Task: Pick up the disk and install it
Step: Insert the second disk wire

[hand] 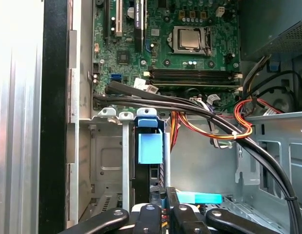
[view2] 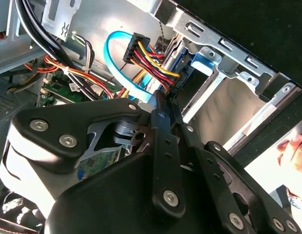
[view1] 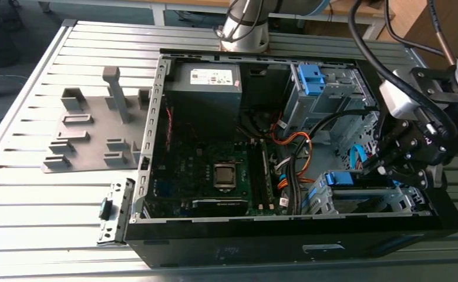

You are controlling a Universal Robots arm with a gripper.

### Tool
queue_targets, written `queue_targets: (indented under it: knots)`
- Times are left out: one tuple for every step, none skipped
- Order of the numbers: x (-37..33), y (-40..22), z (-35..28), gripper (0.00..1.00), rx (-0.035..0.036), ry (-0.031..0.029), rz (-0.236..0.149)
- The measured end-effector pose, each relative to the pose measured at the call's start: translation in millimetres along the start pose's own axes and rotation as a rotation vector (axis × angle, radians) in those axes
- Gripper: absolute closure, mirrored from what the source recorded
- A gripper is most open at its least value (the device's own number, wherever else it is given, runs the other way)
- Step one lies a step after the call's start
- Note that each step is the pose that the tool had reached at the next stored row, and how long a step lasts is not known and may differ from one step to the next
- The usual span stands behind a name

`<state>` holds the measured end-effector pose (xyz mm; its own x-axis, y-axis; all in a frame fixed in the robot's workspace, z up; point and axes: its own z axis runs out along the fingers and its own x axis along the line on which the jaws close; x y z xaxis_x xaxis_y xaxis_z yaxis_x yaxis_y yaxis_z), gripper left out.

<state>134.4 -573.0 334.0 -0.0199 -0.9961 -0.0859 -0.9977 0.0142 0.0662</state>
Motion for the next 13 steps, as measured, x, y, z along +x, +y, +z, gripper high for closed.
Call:
queue_targets:
  knots:
    - [0.1, 0.0, 0.4, 0.84, 0.0000, 0.0003, 0.000]
    - [0.2, -0.1, 0.9, 0.84, 0.0000, 0.0005, 0.000]
    - [0.3, -0.1, 1.3, 0.84, -0.0001, 0.0008, 0.000]
    - [0.4, -0.1, 1.6, 0.84, -0.0001, 0.0011, 0.000]
    - [0.5, 0.1, 2.0, 0.84, 0.0001, 0.0011, 0.000]
    - [0.6, 0.5, 2.2, 0.84, 0.0002, 0.0014, 0.000]
    - [0.6, 0.9, 2.4, 0.84, 0.0002, 0.0017, 0.000]
    - [0.7, 1.4, 2.5, 0.84, 0.0002, 0.0018, 0.000]
    - [0.7, 1.9, 2.6, 0.84, 0.0001, 0.0020, 0.000]
    - [0.8, 2.2, 2.6, 0.84, 0.0000, 0.0022, 0.000]
    - [0.8, 2.3, 2.8, 0.84, 0.0000, 0.0023, 0.000]
    - [0.7, 2.3, 3.0, 0.84, 0.0000, 0.0026, 0.000]
    - [0.8, 2.4, 3.3, 0.84, 0.0000, 0.0028, 0.000]
